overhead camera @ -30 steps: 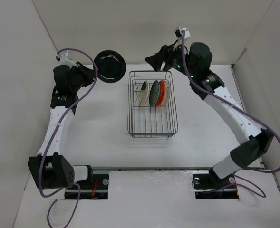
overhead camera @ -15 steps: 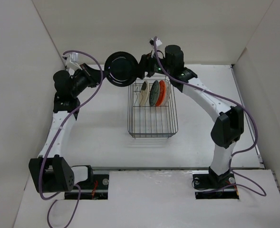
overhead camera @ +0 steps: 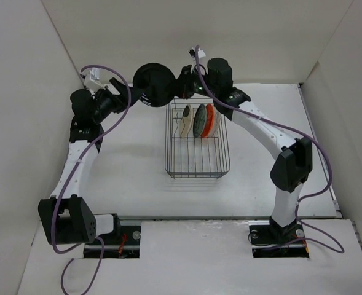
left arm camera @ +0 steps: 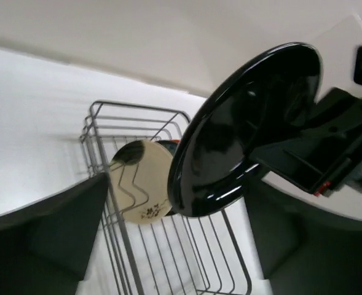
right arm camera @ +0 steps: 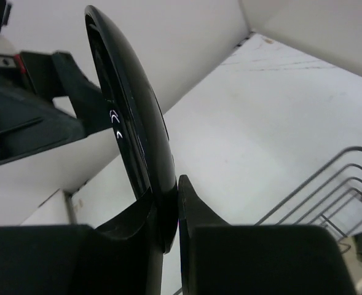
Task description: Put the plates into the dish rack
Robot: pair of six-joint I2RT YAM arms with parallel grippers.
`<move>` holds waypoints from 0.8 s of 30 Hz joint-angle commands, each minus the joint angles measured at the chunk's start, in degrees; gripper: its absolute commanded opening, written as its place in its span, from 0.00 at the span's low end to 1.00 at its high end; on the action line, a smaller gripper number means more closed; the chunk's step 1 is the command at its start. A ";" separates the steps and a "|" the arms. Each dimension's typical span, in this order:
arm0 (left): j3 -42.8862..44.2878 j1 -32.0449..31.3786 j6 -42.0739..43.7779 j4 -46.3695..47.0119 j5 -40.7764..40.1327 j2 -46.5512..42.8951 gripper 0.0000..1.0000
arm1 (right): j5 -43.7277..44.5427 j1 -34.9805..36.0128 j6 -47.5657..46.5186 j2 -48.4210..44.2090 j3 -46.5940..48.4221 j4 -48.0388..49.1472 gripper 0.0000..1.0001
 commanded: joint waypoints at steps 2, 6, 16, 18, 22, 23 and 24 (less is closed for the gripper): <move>6.23 0.24 2.94 -16.32 -15.54 0.19 1.00 | 19.14 1.86 0.28 -5.62 -1.23 0.06 0.00; 14.65 0.24 4.36 -32.08 -34.66 4.22 1.00 | 56.60 5.80 3.26 -1.42 6.66 -17.41 0.00; 16.43 1.91 2.33 -36.77 -37.24 7.31 1.00 | 78.94 9.59 16.09 7.11 18.19 -41.60 0.00; 16.96 1.91 2.33 -36.78 -37.24 7.84 1.00 | 80.36 11.16 18.64 7.99 19.33 -44.93 0.00; 16.96 1.91 2.33 -37.40 -37.24 7.84 1.00 | 80.36 12.40 20.67 8.79 20.13 -45.83 0.00; 16.96 1.91 2.33 -37.40 -36.71 7.32 1.00 | 80.36 13.01 20.67 9.31 20.13 -45.83 0.00; 16.96 1.91 2.33 -37.40 -36.71 7.31 1.00 | 80.36 13.02 21.28 9.31 20.13 -46.36 0.00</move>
